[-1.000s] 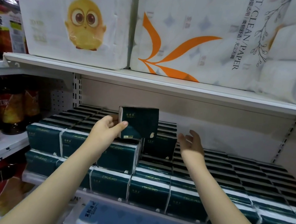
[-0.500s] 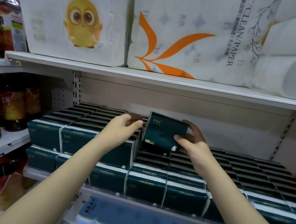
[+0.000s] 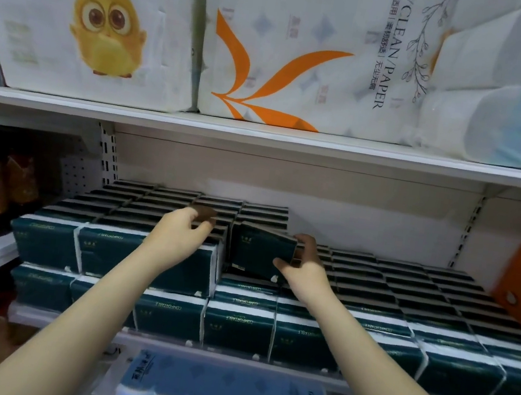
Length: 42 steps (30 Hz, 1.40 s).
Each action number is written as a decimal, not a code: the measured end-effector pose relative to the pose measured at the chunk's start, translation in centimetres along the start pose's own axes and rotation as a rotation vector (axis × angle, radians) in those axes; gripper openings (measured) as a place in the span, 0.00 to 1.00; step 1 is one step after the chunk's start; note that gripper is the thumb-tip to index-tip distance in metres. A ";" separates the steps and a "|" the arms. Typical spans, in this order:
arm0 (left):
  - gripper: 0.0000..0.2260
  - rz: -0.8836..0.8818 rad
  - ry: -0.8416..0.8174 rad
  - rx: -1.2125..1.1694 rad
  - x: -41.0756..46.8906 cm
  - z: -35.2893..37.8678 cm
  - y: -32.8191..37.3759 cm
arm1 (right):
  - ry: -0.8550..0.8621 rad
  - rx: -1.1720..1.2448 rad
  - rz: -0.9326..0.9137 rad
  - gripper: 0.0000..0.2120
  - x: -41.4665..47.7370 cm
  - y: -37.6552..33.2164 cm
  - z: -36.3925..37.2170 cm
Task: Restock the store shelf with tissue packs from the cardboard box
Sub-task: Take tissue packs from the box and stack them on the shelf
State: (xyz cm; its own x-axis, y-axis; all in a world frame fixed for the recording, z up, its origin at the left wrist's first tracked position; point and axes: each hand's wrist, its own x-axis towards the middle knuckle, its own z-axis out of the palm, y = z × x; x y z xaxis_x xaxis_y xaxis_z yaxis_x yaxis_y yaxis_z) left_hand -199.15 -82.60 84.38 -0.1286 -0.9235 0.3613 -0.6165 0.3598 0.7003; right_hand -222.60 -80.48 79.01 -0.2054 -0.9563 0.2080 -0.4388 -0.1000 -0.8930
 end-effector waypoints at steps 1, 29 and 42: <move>0.15 0.004 -0.005 0.010 0.0 0.0 -0.1 | 0.009 -0.012 0.006 0.24 0.1 0.0 0.3; 0.15 -0.045 -0.004 0.104 0.3 1.0 -1.2 | -0.010 -0.237 -0.057 0.37 1.1 -0.6 3.2; 0.14 0.048 0.077 -0.084 -5.0 -2.2 0.4 | 0.261 0.047 -0.185 0.24 -4.5 -3.6 2.4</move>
State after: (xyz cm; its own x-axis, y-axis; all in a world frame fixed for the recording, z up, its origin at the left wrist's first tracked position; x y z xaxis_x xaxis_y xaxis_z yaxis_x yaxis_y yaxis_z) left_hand -197.06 -77.52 84.23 -0.0942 -0.8934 0.4393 -0.5437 0.4158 0.7290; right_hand -217.97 -76.51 80.31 -0.3462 -0.8185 0.4585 -0.4502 -0.2838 -0.8466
